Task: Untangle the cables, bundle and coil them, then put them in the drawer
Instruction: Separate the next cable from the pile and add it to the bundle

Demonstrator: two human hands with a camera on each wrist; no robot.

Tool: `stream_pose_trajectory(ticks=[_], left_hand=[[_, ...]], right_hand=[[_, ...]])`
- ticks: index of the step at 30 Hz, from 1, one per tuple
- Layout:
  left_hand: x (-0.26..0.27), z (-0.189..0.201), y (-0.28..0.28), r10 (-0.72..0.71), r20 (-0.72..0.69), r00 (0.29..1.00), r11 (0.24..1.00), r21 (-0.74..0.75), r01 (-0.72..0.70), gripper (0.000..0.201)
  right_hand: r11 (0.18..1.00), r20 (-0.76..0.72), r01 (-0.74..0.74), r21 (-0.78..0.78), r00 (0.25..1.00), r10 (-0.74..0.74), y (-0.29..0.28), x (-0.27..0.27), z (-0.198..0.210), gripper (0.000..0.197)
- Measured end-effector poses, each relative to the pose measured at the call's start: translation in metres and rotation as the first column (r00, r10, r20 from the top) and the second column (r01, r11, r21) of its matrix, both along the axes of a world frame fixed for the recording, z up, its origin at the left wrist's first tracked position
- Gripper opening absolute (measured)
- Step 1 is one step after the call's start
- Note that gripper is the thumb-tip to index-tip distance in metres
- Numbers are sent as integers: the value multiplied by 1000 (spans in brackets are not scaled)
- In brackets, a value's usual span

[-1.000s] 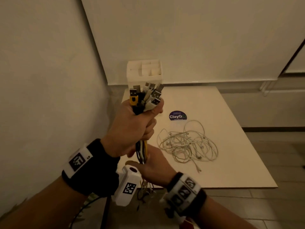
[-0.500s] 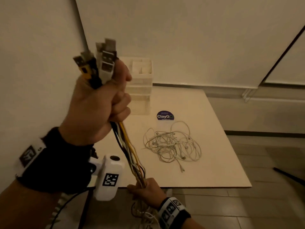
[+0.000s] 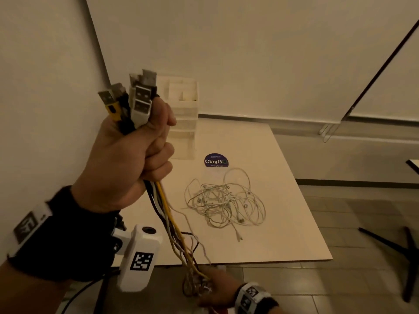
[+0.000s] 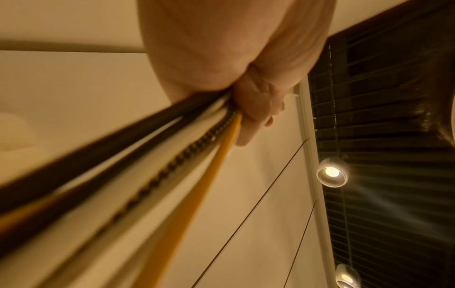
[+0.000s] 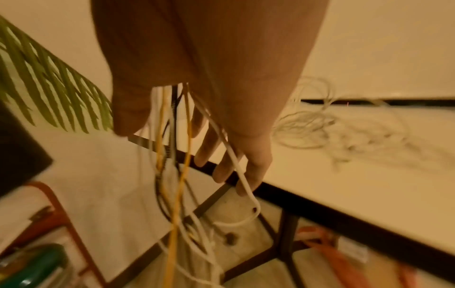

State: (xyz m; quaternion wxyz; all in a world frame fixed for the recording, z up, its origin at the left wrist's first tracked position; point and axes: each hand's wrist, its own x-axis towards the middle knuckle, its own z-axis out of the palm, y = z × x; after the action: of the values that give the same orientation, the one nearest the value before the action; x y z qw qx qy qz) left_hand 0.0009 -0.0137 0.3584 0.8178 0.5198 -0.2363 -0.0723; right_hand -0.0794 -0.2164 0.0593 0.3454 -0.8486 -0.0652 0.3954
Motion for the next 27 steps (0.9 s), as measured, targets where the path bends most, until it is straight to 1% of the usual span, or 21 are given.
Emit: stream_pose_trajectory(ticks=[1,2,3,4,5,6,8,9,10,11,13,15,16,17,18,20,22,24,25,26,27], left_hand=[[1,-2,-1,-7,-4,1000,1000,1,7,27],[2,-4,-2,-12,-10,1000,1000,0,12,29],[3,-6,-4,-14,-19,1000,1000,-1,14,30],[4,-9,-6,-11,-31,999,1000,-2,11,31],[6,-11,-8,-2,-44,999,1000,0,2,31],[7,-13,-10,12,-59,998,1000,3,-12,32],[10,-16,-14,30,-79,996,1000,7,-30,35],[12,-17,-16,36,-85,996,999,9,-35,37],[15,-18,-18,44,-90,995,999,14,-43,38],[18,-18,-20,55,-95,994,998,20,-53,39],[24,-17,-24,85,-97,992,996,38,-81,38],[29,-15,-29,122,-98,988,992,52,-118,37],[31,-15,-31,144,-104,984,989,58,-139,35],[33,-15,-34,174,-116,978,984,63,-167,31],[35,-15,-36,208,-132,969,977,72,-200,26],[39,-16,-41,267,-164,950,963,86,-256,19],[44,-16,-42,298,-177,938,954,86,-287,15],[48,-17,-44,306,-177,935,951,89,-295,12],[49,-18,-45,302,-172,938,953,89,-290,12],[51,-18,-46,299,-169,939,954,91,-287,14],[53,-18,-48,298,-171,939,954,93,-286,16]], right_hand=[[998,16,-47,-49,999,47,-16,6,4,62],[993,30,-55,-104,998,58,-33,14,7,57],[991,67,-7,-132,998,16,-49,23,9,49],[987,120,90,-136,990,-74,-67,32,10,44],[969,182,208,-129,966,-183,-83,41,8,44],[939,225,325,-114,929,-294,-99,50,4,47],[855,243,515,-58,838,-488,-126,67,-7,50],[828,248,558,-55,811,-530,-135,75,-12,50],[820,301,564,-94,801,-517,-142,82,-17,48],[821,378,550,-153,800,-465,-148,90,-20,45],[825,507,493,-276,804,-311,-153,104,-24,40],[840,533,392,-376,833,-150,-154,118,-28,45],[838,513,318,-444,857,-53,-154,124,-30,50],[817,479,232,-528,876,61,-153,130,-31,51],[777,428,146,-613,887,171,-153,134,-33,49],[696,342,19,-718,881,328,-157,143,-34,43],[646,315,-55,-761,840,442,-162,153,-29,42],[635,323,-109,-765,788,525,-169,163,-15,41],[658,346,-112,-744,779,523,-173,169,-2,37],[717,390,-89,-691,789,475,-177,177,14,33],[814,472,-33,-579,801,368,-181,186,32,27]])
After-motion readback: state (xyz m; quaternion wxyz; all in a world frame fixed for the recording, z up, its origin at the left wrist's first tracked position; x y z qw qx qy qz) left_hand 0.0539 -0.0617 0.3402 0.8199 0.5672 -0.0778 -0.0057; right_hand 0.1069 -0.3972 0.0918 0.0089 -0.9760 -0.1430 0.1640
